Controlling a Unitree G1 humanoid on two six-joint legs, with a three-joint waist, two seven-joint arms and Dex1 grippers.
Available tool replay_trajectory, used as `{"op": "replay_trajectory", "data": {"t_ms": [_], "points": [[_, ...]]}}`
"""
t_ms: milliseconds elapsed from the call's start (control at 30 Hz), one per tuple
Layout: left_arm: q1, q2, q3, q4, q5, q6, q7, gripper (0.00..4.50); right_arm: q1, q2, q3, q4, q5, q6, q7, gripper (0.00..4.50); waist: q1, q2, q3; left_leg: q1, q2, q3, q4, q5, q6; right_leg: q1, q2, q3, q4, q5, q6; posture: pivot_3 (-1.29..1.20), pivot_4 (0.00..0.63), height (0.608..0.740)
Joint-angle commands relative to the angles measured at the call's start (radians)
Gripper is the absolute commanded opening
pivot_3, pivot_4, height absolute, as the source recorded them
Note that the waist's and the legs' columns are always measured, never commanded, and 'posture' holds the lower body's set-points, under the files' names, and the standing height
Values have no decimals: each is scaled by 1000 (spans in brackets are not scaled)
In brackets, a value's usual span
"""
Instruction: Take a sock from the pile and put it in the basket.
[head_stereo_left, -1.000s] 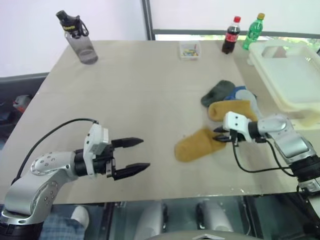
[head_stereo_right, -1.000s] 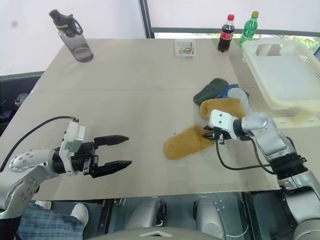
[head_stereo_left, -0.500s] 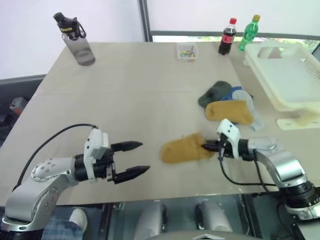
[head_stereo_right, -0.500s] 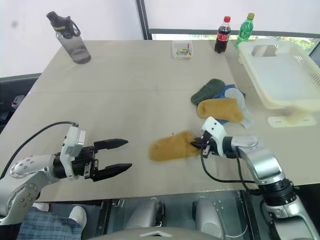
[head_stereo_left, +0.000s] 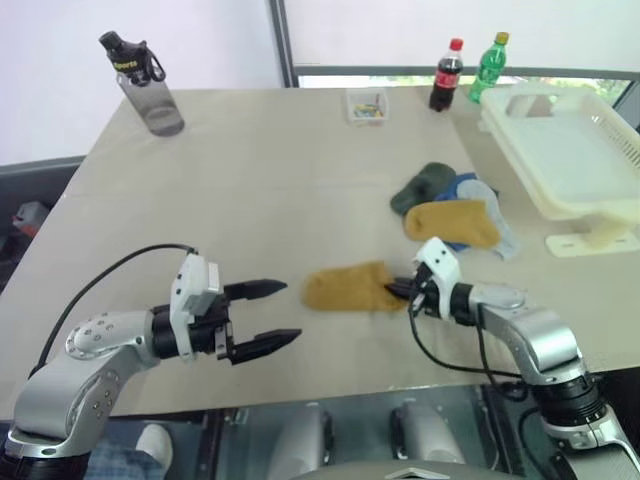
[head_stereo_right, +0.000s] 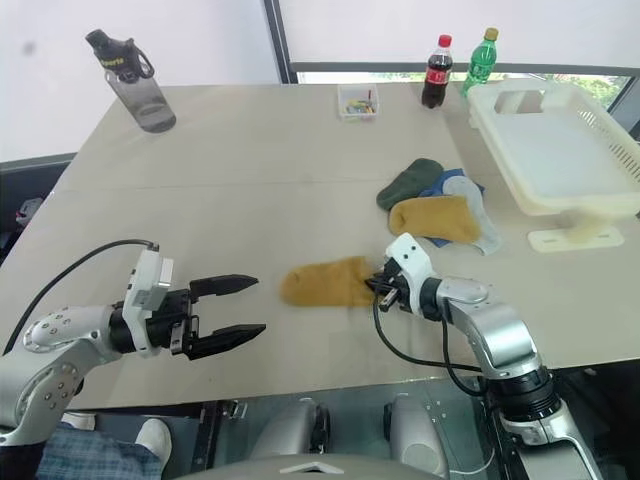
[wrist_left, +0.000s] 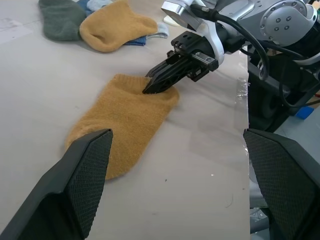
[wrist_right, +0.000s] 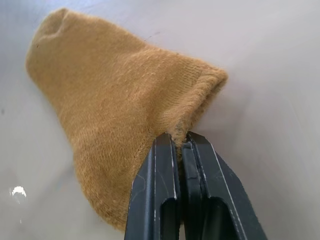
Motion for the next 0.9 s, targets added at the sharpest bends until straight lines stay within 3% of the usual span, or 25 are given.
{"op": "replay_trajectory", "data": {"t_ms": [33, 100, 200, 267, 300, 433, 733, 900], "points": [[-10, 1, 3, -5, -1, -15, -7, 4500, 22, -70, 65, 42, -14, -42, 82, 62, 3, 0, 0, 0, 0, 0, 0, 0, 0, 0, 0, 0, 0, 0, 0, 0, 150, 740], [-12, 0, 1, -4, 0, -16, -5, 4500, 12, -96, 73, 60, -13, -73, 104, 62, 8, 0, 0, -1, 0, -1, 0, 0, 0, 0, -1, -1, -2, 0, 0, 0, 150, 740], [-9, -4, -1, -7, 2, -20, 0, 4500, 0, -115, 81, 82, -17, -109, 124, 912, 10, 0, 0, -2, 0, -1, 0, 0, 0, 0, -1, -1, -3, 0, 0, 0, 150, 740], [-2, -7, 3, -13, 0, -21, 4, 4500, -6, -123, 86, 91, -21, -123, 134, 1941, 11, 0, 0, -2, 0, -1, 0, 0, 0, 0, -1, -2, -3, 0, 0, 0, 150, 740], [2, -8, 4, -15, 0, -21, 4, 4500, -7, -126, 87, 91, -24, -132, 136, 2202, 9, 0, 0, -2, 0, -1, 0, 0, 0, 0, -1, -2, -3, 0, 0, 0, 150, 740], [7, -9, 13, -16, 0, -26, 8, 4500, 2, -162, 70, 50, -30, -135, 135, 3966, 8, 0, 0, 0, 0, -2, 0, 0, 0, 1, -2, -1, -1, 0, 0, 0, 150, 740], [-39, 27, 41, 43, 3, -43, -24, 4500, 2, -293, -79, -44, 38, -160, 170, 3966, 34, 3, 2, -7, -2, -5, 0, 0, 0, -2, -5, -6, -5, 0, 0, 0, 150, 740], [-89, 10, 40, 82, 1, -75, -31, 4500, -102, -227, -179, 84, -12, -219, -1, 3966, 23, 4, 3, -18, -3, -5, 1, 0, 0, -12, -4, -5, -3, 0, 0, 0, 150, 740]]}}
